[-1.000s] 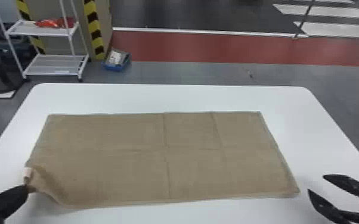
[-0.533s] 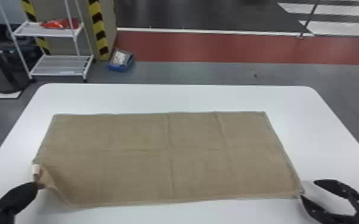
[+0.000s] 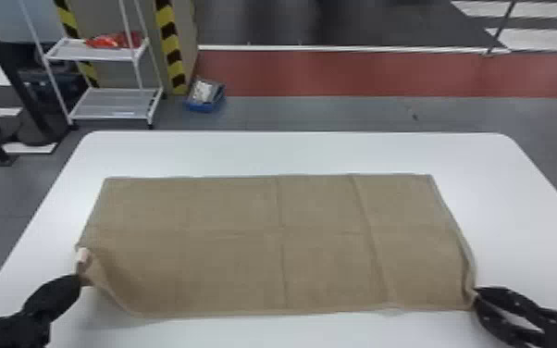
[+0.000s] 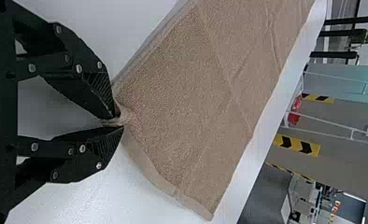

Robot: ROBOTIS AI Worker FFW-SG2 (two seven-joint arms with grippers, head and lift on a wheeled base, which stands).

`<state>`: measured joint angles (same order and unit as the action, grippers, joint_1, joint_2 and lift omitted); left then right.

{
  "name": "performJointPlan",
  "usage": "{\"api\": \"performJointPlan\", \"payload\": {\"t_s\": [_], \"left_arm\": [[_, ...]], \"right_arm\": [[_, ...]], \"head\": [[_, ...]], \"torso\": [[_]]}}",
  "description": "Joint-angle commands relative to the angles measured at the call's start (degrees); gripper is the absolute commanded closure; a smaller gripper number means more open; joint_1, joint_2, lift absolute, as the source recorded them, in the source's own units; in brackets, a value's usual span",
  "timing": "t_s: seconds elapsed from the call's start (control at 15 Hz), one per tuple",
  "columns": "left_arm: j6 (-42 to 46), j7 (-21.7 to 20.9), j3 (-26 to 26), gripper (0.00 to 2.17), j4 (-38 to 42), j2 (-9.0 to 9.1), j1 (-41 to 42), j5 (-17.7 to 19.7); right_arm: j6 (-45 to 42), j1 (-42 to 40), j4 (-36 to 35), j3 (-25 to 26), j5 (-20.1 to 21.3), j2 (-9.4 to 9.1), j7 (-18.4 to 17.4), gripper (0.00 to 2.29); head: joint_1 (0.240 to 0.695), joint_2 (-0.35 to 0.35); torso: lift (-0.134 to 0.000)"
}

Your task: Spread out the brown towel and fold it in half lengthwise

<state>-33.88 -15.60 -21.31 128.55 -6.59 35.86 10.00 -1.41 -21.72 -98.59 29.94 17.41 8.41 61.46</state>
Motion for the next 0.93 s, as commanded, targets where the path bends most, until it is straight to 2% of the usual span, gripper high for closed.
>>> {"api": "performJointPlan", "payload": {"t_s": [0.0, 0.2, 0.33, 0.53, 0.73, 0.87], "left_arm": [[-1.6, 2.0, 0.0, 1.53, 1.9, -0.18, 0.0, -0.2], [-3.9, 6.8, -0.7, 1.53, 5.7, -0.09, -0.2, -0.2], [-3.9, 8.6, -1.2, 1.53, 7.8, 0.00, -0.7, 0.1], [-5.6, 10.5, -1.6, 1.53, 10.1, 0.00, -2.9, -0.4], [-17.9, 10.8, -2.1, 1.53, 10.2, 0.09, -10.7, -0.8], [-22.2, 11.7, -0.5, 1.53, 8.9, 0.44, -16.3, -2.8]], "right_arm": [[1.9, -1.8, -5.0, 1.0, -0.7, -0.50, 1.5, 1.60], [7.3, -3.2, -12.7, 4.0, -1.1, -0.50, 5.7, 1.63], [10.5, -3.2, -17.0, 5.7, -1.3, -0.15, 7.8, 1.63], [22.1, -0.3, -23.2, 7.9, -2.3, 1.78, 13.4, 1.63], [33.0, 7.5, -23.3, 8.3, -2.3, 4.68, 15.7, 1.63], [36.5, 13.5, -19.9, 6.1, -1.0, 5.04, 15.5, 1.62]], "head": [[0.695, 0.000], [0.695, 0.019], [0.695, 0.028], [0.695, 0.020], [0.695, 0.017], [0.695, 0.002]], "torso": [[-0.122], [-0.122], [-0.122], [-0.122], [-0.122], [-0.122]]}}
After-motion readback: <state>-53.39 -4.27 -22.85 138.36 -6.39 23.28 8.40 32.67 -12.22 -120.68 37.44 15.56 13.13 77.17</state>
